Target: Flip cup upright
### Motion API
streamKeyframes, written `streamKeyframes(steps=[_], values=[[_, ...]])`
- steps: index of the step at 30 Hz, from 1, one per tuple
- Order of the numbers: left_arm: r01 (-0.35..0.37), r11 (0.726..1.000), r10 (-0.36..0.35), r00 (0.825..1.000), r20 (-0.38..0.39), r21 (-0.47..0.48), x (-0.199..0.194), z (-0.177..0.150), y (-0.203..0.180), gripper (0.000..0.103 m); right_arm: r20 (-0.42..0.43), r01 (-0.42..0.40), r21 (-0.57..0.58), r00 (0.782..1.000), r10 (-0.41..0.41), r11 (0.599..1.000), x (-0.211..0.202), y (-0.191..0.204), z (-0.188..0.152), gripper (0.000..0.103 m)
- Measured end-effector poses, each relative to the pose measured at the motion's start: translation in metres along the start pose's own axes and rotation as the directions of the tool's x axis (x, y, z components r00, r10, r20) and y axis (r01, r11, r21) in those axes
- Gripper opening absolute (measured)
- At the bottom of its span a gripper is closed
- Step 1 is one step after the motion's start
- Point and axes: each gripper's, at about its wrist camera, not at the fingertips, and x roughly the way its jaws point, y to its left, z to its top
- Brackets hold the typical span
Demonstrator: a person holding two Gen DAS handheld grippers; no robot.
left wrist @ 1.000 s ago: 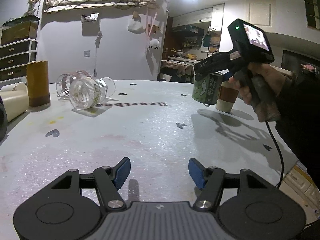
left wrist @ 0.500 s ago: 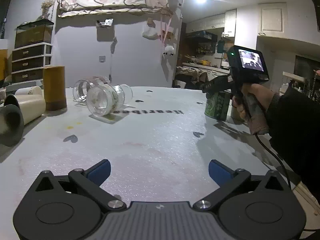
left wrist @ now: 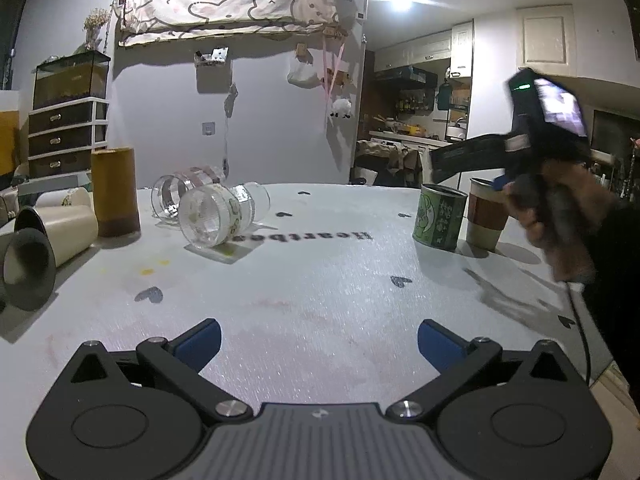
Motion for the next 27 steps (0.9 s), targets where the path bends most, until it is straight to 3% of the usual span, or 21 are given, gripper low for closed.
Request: streamKeyframes(steps=[14,27], values=[[-0.042,0.999,0.043,0.996,0.074,-0.018,-0.012,0.038,0.003,0.103,0.191,-0.037,0.008,0.981,0.035,0.999,-0.119,-0.024,-0.034,0.103],[-0.056,0.998,0.057,0.995,0.077,-0.019,-0.018,0.040,-0.006,0.103,0.216,-0.070,0.024,0.974,0.063,0.997,-0.176,-0.036,-0.089,0.103]])
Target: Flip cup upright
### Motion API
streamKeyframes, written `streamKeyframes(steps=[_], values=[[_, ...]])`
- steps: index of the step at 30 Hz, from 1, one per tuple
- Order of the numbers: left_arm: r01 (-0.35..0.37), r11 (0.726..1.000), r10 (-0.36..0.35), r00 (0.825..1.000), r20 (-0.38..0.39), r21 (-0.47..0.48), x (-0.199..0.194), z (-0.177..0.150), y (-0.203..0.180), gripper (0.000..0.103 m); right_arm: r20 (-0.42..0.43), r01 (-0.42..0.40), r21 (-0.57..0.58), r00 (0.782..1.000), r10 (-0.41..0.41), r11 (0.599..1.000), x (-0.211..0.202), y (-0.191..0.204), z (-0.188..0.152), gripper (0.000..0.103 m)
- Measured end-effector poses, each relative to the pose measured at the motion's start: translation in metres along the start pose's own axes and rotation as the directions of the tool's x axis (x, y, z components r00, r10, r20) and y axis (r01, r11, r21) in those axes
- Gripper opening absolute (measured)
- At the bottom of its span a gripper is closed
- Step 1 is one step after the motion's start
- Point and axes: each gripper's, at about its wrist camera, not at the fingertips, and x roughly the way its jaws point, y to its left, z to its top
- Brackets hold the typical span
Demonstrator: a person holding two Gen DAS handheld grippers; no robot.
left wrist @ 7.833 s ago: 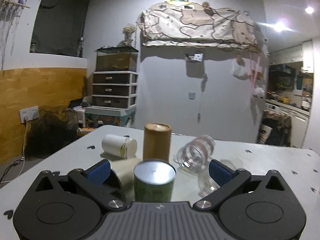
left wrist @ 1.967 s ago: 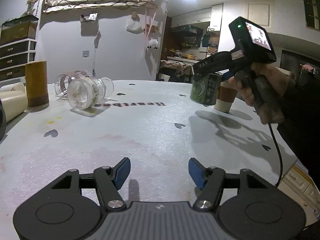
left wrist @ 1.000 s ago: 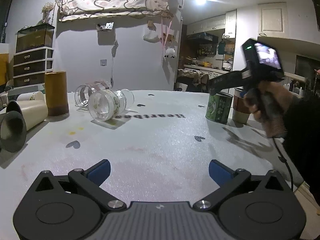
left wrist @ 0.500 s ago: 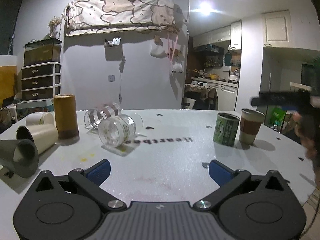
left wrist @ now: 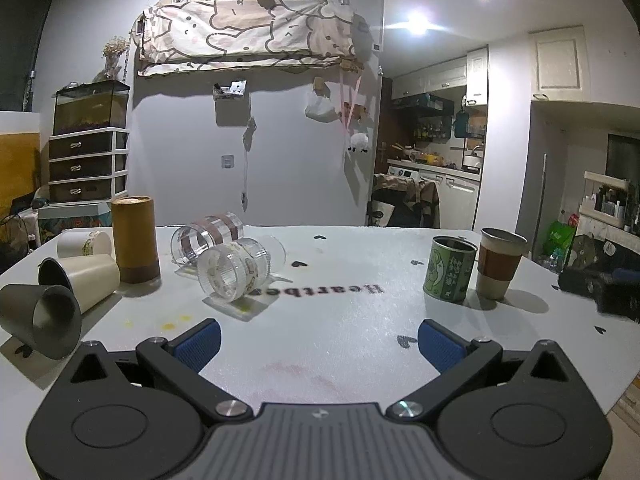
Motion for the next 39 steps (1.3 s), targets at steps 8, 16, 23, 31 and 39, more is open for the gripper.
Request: streamKeyframes(steps=[8,16,23,31,39], values=[[-0.026,1.000,0.026,1.000,0.001,0.003,-0.004,-0.007,-0.002,0.103,-0.036,0.005,-0.012,0.999,-0.006,1.000,-0.016,0.001,-0.022,0.103],[-0.030,1.000,0.030,0.999,0.012,0.003,-0.009,-0.008,-0.002,0.103,-0.047,-0.001,-0.024,0.999,0.000,1.000,-0.018,0.005,-0.027,0.103],[-0.028,1.000,0.028,1.000,0.011,0.000,-0.009,-0.008,-0.001,0.103,-0.049,-0.005,-0.036,0.999,0.003,0.999,-0.019,0.007,-0.029,0.103],[-0.031,1.000,0.030,0.999,0.009,0.002,-0.007,-0.008,-0.002,0.103,-0.050,0.000,-0.037,0.999,-0.002,0.999,-0.019,0.010,-0.029,0.103],[-0.029,1.000,0.029,1.000,0.010,0.002,-0.008,-0.008,-0.003,0.103,-0.052,0.001,-0.038,0.999,-0.003,0.999,-0.019,0.009,-0.029,0.103]])
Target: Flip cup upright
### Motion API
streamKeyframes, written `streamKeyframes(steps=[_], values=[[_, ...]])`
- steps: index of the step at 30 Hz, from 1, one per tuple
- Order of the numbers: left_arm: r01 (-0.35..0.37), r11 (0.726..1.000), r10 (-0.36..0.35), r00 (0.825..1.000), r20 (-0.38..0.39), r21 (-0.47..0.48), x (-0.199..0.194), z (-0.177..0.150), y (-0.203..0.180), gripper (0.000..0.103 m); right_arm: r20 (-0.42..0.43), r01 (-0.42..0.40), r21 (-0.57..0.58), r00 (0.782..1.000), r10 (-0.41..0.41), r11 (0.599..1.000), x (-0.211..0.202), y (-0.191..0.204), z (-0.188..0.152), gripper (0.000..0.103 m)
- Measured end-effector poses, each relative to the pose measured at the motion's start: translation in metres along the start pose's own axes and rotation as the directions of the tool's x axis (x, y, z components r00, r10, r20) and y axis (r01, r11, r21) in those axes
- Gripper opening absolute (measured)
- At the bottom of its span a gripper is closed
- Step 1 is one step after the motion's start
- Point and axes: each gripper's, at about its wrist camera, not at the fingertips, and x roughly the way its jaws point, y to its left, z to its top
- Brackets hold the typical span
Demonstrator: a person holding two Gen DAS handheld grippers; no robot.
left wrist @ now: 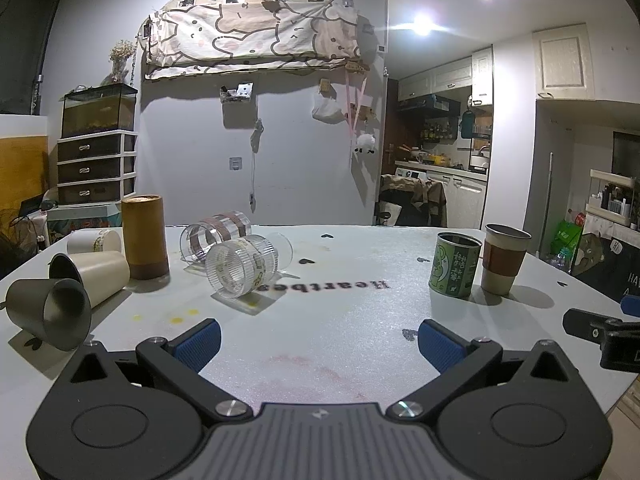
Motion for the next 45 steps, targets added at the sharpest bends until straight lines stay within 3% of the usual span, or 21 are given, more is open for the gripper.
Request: streamKeyframes(steps=[45], values=[[0.001,1.000,-0.001,1.000,-0.001,0.001,-0.0001,-0.0004,-0.0022,0.103,-0.008,0.003,-0.005,1.000,-0.003,1.000,0.0031,-0.0015,-0.0033,0.103]])
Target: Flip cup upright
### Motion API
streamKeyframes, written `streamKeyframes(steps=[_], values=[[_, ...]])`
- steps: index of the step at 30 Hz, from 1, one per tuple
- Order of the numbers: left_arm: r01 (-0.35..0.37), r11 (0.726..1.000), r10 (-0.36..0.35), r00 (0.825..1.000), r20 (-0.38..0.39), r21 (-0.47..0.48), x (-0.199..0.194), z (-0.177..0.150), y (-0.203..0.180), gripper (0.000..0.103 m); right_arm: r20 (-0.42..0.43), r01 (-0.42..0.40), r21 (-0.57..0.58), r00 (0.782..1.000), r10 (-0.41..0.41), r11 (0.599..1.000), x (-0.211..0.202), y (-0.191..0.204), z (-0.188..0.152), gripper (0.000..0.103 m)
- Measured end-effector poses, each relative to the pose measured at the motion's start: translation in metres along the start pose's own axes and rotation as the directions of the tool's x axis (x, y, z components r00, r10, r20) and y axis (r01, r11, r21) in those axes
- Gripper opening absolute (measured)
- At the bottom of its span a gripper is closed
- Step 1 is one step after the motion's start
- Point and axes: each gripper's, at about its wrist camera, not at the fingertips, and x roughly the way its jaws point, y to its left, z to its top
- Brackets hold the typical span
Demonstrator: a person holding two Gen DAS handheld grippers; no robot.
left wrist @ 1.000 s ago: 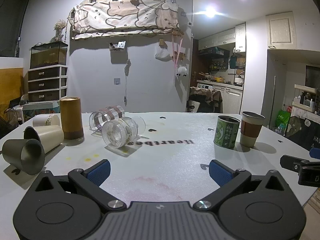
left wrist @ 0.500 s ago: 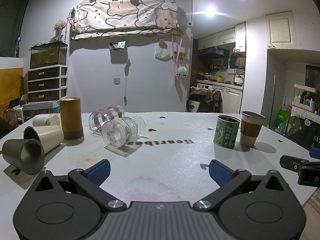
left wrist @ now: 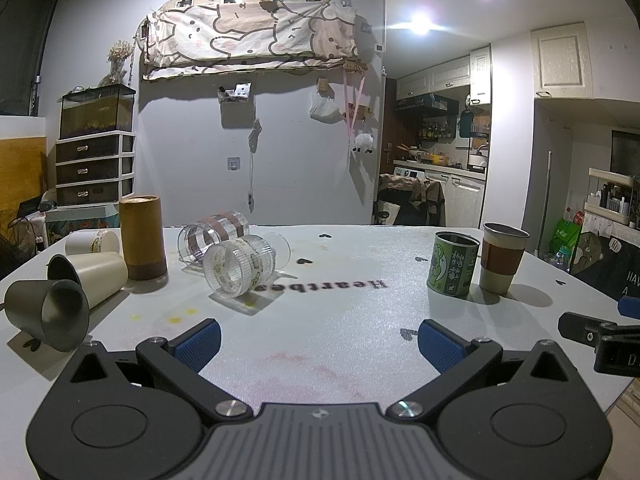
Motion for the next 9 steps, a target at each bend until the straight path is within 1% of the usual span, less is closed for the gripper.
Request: streamKeyframes(steps=[9], values=[[-0.001,1.000,0.001,1.000,0.001,0.002,0.0001,0.0003,-0.0011,0.103,-0.001,0.000,0.000,1.000,0.000,1.000,0.0001,0.0006,0.0006,0.103]])
